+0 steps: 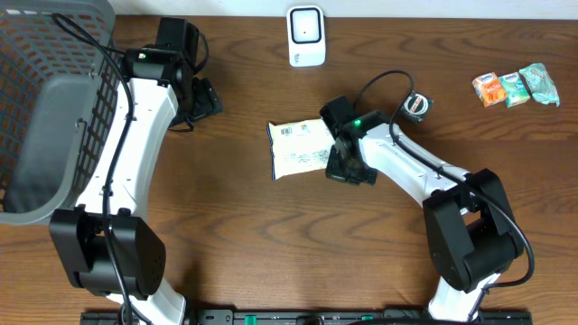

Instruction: Scan the item barcode

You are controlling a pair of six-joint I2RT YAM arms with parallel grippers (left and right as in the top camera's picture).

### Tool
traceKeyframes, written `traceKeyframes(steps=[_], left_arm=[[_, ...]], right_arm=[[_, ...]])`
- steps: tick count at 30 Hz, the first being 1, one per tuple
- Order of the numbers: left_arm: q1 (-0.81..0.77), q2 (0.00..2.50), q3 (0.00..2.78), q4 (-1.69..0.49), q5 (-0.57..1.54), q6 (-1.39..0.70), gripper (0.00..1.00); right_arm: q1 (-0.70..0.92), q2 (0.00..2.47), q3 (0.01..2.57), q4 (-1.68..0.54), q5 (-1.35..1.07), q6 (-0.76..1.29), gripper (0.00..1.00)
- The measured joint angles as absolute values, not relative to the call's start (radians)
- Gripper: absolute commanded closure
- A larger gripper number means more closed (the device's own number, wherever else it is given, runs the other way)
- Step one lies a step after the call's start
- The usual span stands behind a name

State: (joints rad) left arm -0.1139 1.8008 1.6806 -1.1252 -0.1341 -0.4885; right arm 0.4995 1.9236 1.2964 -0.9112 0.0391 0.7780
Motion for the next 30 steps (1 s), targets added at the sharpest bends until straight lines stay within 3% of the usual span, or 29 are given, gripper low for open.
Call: traceKeyframes(steps=[5, 13, 21, 30], left_arm=[[-0.114, 1.801, 1.681, -1.125, -0.134, -0.488, 0.02], [-0.114, 1.801, 1.681, -1.125, -0.134, -0.488, 0.02], [-0.114, 1.801, 1.681, -1.125, -0.134, -0.488, 0.02], [-0.114, 1.801, 1.681, -1.124, -0.134, -0.488, 0.02]], right_arm=[[0.500, 1.924, 1.253, -0.712, 0.057, 0.781, 0.95], [0.498, 1.959, 1.248, -0.741, 0.060, 0.781, 0.99], [0.479, 1.963, 1.248, -0.723, 0.087, 0.781, 0.94], [0.359, 1.976, 1.238, -0.293, 0.179, 0.674, 0.90]])
